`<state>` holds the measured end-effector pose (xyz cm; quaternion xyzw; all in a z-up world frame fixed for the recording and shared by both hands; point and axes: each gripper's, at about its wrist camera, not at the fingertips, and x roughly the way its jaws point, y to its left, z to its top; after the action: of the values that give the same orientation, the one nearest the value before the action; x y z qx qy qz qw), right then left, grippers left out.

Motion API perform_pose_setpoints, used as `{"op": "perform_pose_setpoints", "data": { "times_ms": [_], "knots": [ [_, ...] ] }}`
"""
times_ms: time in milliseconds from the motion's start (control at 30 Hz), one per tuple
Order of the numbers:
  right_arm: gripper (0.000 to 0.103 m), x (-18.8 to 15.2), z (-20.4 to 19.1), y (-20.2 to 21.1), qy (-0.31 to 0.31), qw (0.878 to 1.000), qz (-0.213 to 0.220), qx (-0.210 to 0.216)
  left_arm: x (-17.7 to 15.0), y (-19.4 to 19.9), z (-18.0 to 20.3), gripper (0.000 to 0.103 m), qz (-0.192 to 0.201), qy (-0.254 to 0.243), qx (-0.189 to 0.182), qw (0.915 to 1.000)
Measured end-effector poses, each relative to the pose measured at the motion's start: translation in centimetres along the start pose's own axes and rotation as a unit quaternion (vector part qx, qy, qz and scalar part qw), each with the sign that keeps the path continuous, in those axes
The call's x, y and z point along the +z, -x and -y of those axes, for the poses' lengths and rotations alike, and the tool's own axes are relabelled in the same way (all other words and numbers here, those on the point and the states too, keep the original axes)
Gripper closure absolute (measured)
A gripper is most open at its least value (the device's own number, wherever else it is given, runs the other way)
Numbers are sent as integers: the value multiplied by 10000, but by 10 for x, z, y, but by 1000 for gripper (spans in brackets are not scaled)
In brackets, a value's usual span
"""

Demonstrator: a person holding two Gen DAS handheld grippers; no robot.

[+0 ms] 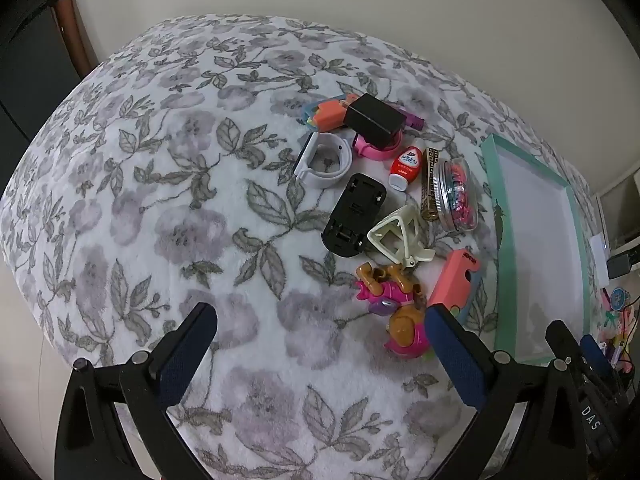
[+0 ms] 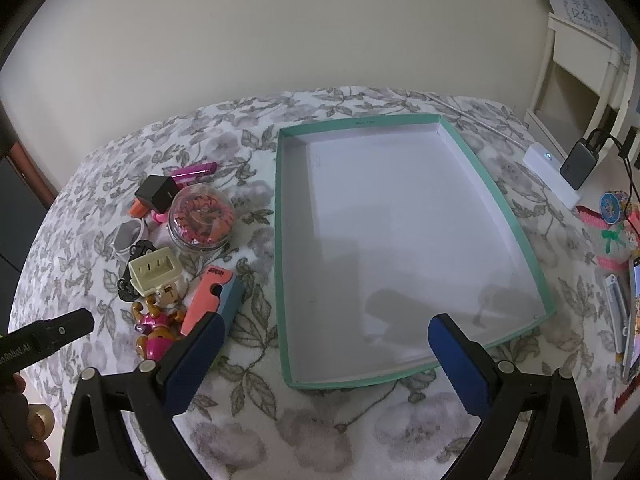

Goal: Organize rigid objects
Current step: 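Move both tools toward the cluster of toys beside the teal tray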

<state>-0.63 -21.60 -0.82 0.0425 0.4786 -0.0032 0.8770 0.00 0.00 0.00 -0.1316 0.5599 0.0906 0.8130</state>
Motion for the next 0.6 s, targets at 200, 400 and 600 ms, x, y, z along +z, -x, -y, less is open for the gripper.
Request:
{"op": "perform_pose_setpoints", "data": {
  "times_ms": [200, 400, 600],
  "knots": [
    [0, 0, 0, 0, 4, 10000, 0, -1, 1, 0, 1, 0, 1, -3, 11, 10000],
    [0, 0, -1, 0, 10, 10000, -1, -8, 3, -1, 1, 0, 31, -8, 25, 10000],
    [0, 0, -1, 0, 13, 10000, -1, -9, 2, -1, 1, 0, -14, -12, -3, 10000]
  ]
}}
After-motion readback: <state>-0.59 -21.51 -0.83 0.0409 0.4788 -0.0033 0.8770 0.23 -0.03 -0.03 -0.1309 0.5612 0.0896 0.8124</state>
